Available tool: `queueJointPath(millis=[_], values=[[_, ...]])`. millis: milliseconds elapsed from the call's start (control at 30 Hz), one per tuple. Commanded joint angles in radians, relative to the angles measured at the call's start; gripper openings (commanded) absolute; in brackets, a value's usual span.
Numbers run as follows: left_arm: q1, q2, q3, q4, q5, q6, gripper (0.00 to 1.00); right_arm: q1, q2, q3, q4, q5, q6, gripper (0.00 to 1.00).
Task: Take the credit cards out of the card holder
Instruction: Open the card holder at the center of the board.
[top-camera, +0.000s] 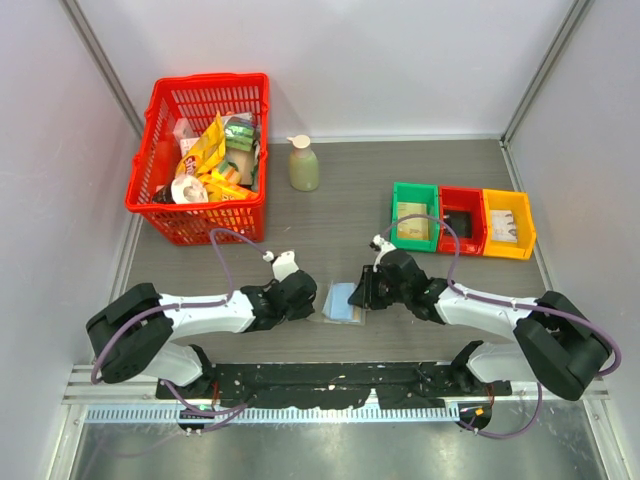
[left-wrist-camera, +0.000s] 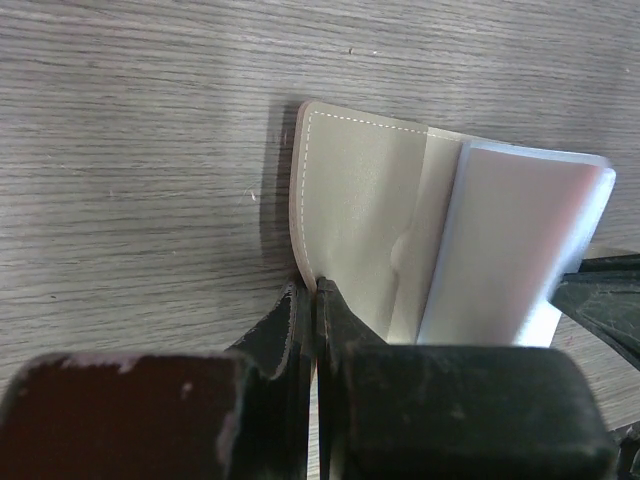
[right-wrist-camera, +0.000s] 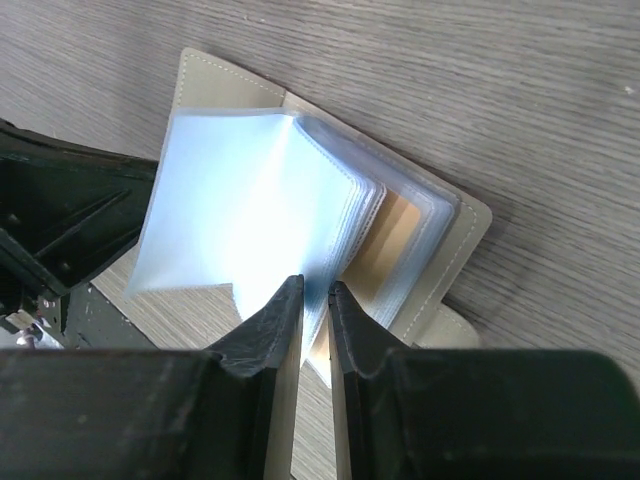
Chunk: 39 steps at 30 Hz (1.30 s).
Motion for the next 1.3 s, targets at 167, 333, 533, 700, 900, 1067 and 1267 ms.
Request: queueJointPath(millis=[167, 333, 533, 700, 900, 1067, 1267], values=[[-0.002, 0.006, -0.016, 0.051, 0.034, -0.01, 0.0, 0.046, -0.036, 0.1, 0.046, -0.072, 0.019, 0.24], [-0.005, -0.005, -0.022, 0.051, 0.033, -0.015, 0.0, 0.061, -0.036, 0.122, 0.015, -0.045, 0.009, 0.25], [-0.004, -0.07, -0.044, 0.026, 0.005, -0.027, 0.13, 0.063, -0.018, 0.094, 0.031, -0.043, 0.006, 0.29], [-0.004, -0.167, -0.053, -0.043, -0.027, -0.029, 0.31, 0.066, 0.034, 0.1, 0.098, -0.089, 0.014, 0.4], [-0.002, -0.351, -0.049, -0.182, -0.101, -0.009, 0.43, 0.064, 0.065, 0.088, 0.141, -0.065, 0.034, 0.41], [-0.002, -0.41, -0.01, -0.143, -0.073, 0.062, 0.47, 0.06, 0.077, 0.039, 0.21, -0.066, 0.063, 0.41], [0.033, -0.22, 0.039, 0.044, 0.132, 0.114, 0.36, 0.029, 0.114, -0.035, 0.34, -0.089, 0.112, 0.41]])
